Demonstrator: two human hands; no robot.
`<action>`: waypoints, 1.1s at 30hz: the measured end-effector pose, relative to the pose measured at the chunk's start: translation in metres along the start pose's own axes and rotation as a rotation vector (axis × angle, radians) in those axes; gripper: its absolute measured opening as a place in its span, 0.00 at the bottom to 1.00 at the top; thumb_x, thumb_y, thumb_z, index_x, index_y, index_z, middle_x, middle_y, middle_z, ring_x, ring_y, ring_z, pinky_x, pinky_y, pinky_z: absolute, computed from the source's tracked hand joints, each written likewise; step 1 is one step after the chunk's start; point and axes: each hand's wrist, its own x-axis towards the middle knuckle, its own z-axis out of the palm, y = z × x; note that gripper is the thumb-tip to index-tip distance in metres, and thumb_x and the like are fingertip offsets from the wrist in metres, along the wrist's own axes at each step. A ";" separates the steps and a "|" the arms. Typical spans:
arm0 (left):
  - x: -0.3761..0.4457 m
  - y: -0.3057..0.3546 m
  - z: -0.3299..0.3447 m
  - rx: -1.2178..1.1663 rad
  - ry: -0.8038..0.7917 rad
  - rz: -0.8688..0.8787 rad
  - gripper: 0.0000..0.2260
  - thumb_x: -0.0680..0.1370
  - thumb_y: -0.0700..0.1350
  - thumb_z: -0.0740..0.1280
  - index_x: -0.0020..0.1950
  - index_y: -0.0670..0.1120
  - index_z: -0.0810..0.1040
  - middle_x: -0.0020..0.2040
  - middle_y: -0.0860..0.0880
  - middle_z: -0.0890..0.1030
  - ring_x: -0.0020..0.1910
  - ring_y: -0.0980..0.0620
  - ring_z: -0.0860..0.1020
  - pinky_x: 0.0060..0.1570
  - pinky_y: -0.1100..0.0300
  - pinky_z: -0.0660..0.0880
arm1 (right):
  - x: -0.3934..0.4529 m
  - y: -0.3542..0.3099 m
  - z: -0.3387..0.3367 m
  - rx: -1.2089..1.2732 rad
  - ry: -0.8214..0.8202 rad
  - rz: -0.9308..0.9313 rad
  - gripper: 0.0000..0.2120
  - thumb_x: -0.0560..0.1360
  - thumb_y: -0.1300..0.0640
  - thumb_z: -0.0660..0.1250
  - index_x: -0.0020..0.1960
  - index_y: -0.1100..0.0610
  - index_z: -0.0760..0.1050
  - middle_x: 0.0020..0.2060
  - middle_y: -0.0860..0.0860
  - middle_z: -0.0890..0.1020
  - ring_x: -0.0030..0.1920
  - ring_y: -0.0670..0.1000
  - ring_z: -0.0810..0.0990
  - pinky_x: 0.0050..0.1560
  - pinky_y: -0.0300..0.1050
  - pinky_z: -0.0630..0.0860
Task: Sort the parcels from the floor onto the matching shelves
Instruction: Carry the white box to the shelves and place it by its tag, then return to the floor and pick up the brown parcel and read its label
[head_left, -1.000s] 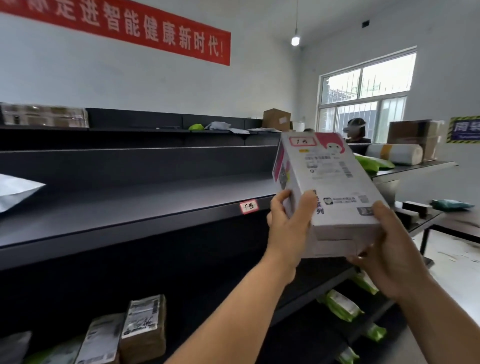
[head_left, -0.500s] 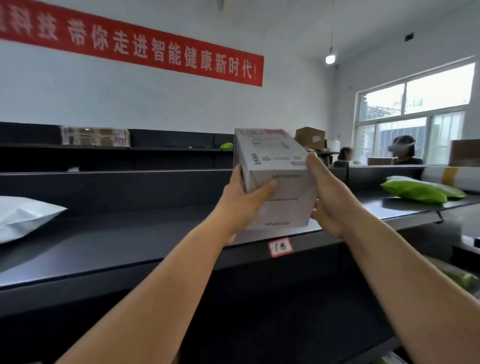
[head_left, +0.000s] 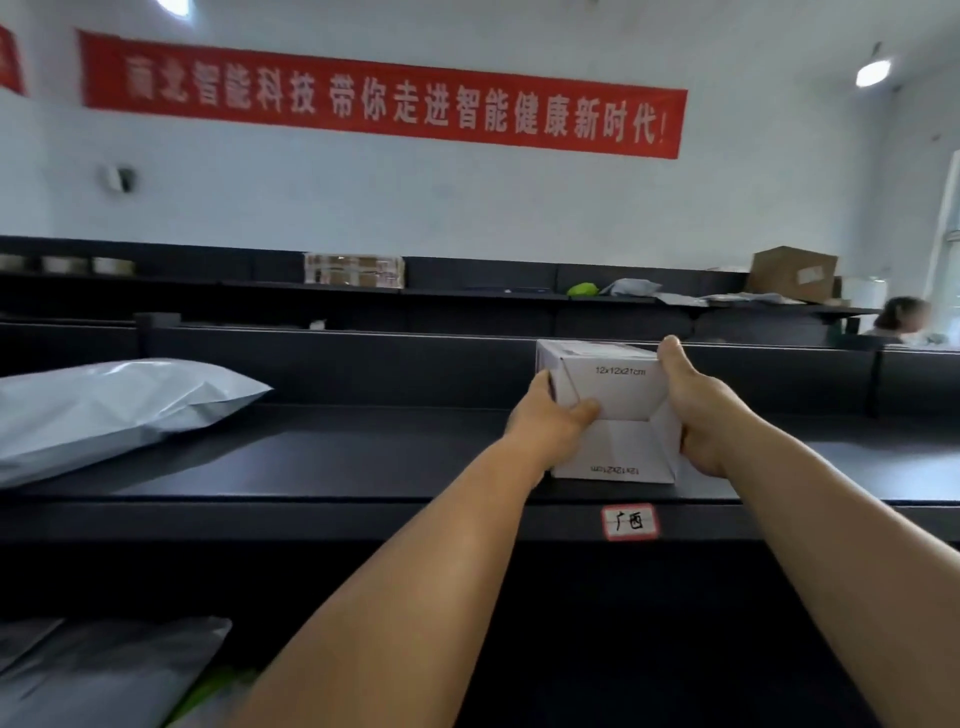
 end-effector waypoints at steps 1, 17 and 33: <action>-0.003 0.002 0.001 0.017 0.022 -0.008 0.25 0.80 0.50 0.69 0.75 0.49 0.67 0.67 0.44 0.79 0.63 0.43 0.79 0.65 0.45 0.76 | 0.002 -0.001 0.000 -0.009 0.003 -0.012 0.33 0.70 0.29 0.59 0.54 0.57 0.76 0.50 0.58 0.84 0.47 0.61 0.84 0.53 0.59 0.80; -0.082 0.003 -0.090 -0.096 0.513 0.122 0.30 0.83 0.55 0.60 0.83 0.48 0.58 0.72 0.48 0.76 0.62 0.54 0.75 0.53 0.61 0.69 | -0.091 -0.039 0.106 -0.085 0.077 -0.759 0.28 0.78 0.41 0.56 0.73 0.55 0.65 0.70 0.50 0.71 0.69 0.52 0.68 0.70 0.53 0.64; -0.323 -0.099 -0.344 -0.068 0.976 0.026 0.09 0.84 0.53 0.59 0.55 0.51 0.77 0.52 0.54 0.81 0.56 0.55 0.79 0.58 0.57 0.75 | -0.352 0.024 0.361 0.277 -0.579 -0.414 0.18 0.81 0.48 0.56 0.53 0.63 0.75 0.37 0.55 0.74 0.39 0.43 0.74 0.30 0.23 0.68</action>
